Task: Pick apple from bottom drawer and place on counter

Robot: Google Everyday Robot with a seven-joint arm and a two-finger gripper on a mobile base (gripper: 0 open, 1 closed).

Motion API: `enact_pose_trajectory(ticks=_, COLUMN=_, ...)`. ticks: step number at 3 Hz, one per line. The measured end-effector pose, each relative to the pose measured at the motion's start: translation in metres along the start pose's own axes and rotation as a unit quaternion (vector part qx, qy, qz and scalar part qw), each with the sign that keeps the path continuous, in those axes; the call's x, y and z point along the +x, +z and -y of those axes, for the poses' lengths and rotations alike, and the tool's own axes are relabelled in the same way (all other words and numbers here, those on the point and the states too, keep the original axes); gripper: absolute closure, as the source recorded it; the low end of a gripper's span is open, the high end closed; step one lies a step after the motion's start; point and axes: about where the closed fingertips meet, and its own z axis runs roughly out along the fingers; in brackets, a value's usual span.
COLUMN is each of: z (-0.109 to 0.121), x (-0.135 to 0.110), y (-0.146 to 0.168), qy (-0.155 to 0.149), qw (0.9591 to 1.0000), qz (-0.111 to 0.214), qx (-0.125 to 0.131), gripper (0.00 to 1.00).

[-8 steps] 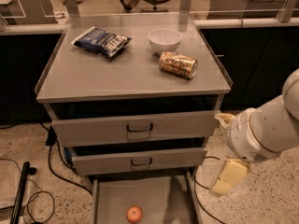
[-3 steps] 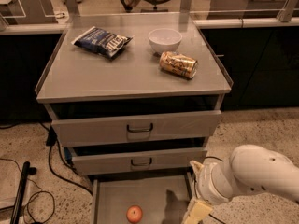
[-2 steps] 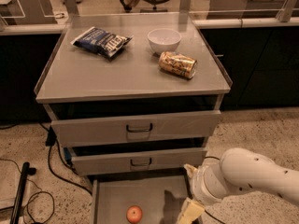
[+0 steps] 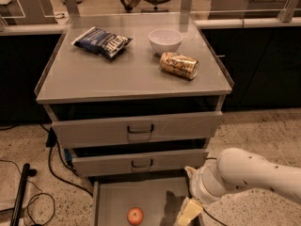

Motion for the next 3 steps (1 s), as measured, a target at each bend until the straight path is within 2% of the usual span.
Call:
enact_pose_trajectory(ticks=1, z=0.005, x=0.002, y=0.017, qy=0.002, qw=0.9999, qz=0.013, qx=-0.005, gripper=0.0)
enact_pose_trajectory(ticks=3, z=0.031, x=0.006, y=0.083, qy=-0.015, qw=0.9959, qz=0.085, qx=-0.027, gripper=0.0)
